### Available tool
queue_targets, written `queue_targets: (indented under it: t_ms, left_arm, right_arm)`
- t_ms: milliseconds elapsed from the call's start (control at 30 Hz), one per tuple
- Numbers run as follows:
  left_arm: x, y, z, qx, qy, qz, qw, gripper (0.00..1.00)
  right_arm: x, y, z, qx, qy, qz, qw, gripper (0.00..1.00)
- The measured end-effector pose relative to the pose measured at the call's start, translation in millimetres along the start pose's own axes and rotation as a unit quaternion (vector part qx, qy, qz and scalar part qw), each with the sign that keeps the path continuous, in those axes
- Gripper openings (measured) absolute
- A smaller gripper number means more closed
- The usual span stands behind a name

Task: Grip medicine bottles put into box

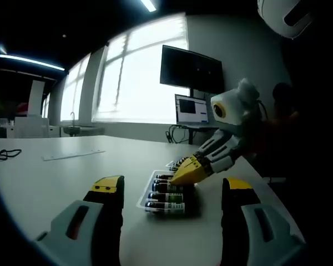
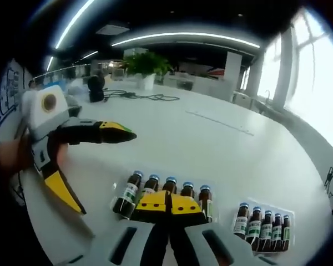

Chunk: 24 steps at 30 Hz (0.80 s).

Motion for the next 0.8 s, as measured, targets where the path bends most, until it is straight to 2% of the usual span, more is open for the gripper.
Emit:
queue_targets:
  t_ms: [67, 100, 133, 200, 333, 400, 467, 500, 567, 600, 667, 733, 767, 800]
  left_arm:
    - [0.0, -0.4, 0.5, -0.001, 0.0, 0.0, 1.0, 0.64]
    - [0.0, -0.4, 0.5, -0.001, 0.0, 0.0, 1.0, 0.64]
    - [0.0, -0.7, 1.0, -0.001, 0.0, 0.0, 1.0, 0.64]
    - [0.0, -0.8, 1.2, -0.001, 0.0, -0.001, 1.0, 0.64]
    - [0.5, -1.5, 1.7, 0.0, -0.001, 0.0, 1.0, 0.64]
    - [0.5, -1.6, 1.8, 0.0, -0.001, -0.001, 1.0, 0.64]
    - [0.3, -1.4, 1.7, 0.0, -0.002, -0.002, 1.0, 0.64]
    - [0.2, -1.2, 1.7, 0.0, -0.003, -0.002, 1.0, 0.64]
    - [0.4, -0.9, 1.4, 0.001, -0.003, -0.001, 1.0, 0.64]
    - [0.6, -1.1, 1.6, 0.002, -0.004, -0.001, 1.0, 0.64]
    - [0.7, -0.9, 1.6, 0.003, -0.005, -0.001, 1.0, 0.64]
    - [0.6, -0.1, 1.2, 0.007, -0.007, -0.002, 0.9999, 0.64]
    - [1.0, 0.5, 1.4, 0.009, -0.008, -0.002, 0.9999, 0.64]
    - [1.8, 0.9, 1.7, 0.011, -0.009, 0.0, 0.9999, 0.64]
  right_arm:
    - [-0.8, -0.6, -0.7, 0.003, 0.031, -0.002, 0.9995, 0.0]
    - [-9.0, -0.7, -8.1, 0.013, 0.016, -0.027, 0.9994, 0.0]
    - [-4.8, -2.1, -6.1, 0.005, 0.03, -0.01, 0.9995, 0.0]
    - [-2.8, -3.5, -5.0, 0.011, 0.034, -0.016, 0.9992, 0.0]
    - [-0.1, -6.8, 0.0, 0.016, 0.017, -0.017, 0.9996, 0.0]
    - [11.5, -8.0, 5.2, 0.019, 0.009, 0.018, 0.9996, 0.0]
    - [22.2, -9.0, 12.1, 0.045, -0.018, 0.026, 0.9985, 0.0]
    - [27.1, -9.8, 16.1, 0.061, -0.017, 0.032, 0.9974, 0.0]
    - [32.6, -11.3, 21.6, 0.094, -0.01, 0.037, 0.9948, 0.07]
    - [36.9, -12.4, 25.7, 0.118, 0.013, 0.032, 0.9923, 0.12]
    - [45.6, -13.9, 32.4, 0.129, 0.054, 0.045, 0.9891, 0.13]
    - [51.8, -13.8, 30.7, 0.167, 0.07, 0.049, 0.9824, 0.15]
    - [54.0, -12.5, 27.2, 0.2, 0.082, 0.047, 0.9753, 0.17]
    - [55.2, -13.0, 26.0, 0.216, 0.088, 0.045, 0.9713, 0.2]
Point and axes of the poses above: the point that each gripper's makers call its tool centre point, and the gripper's own axes: y roughly backward along the fingers, z roughly to its right, x roughly out of its top, the point moved 5 cm from there along y, roughly backward along the fingers, and after that the axes turned 15 degrees about z, right-handed, at the moved point
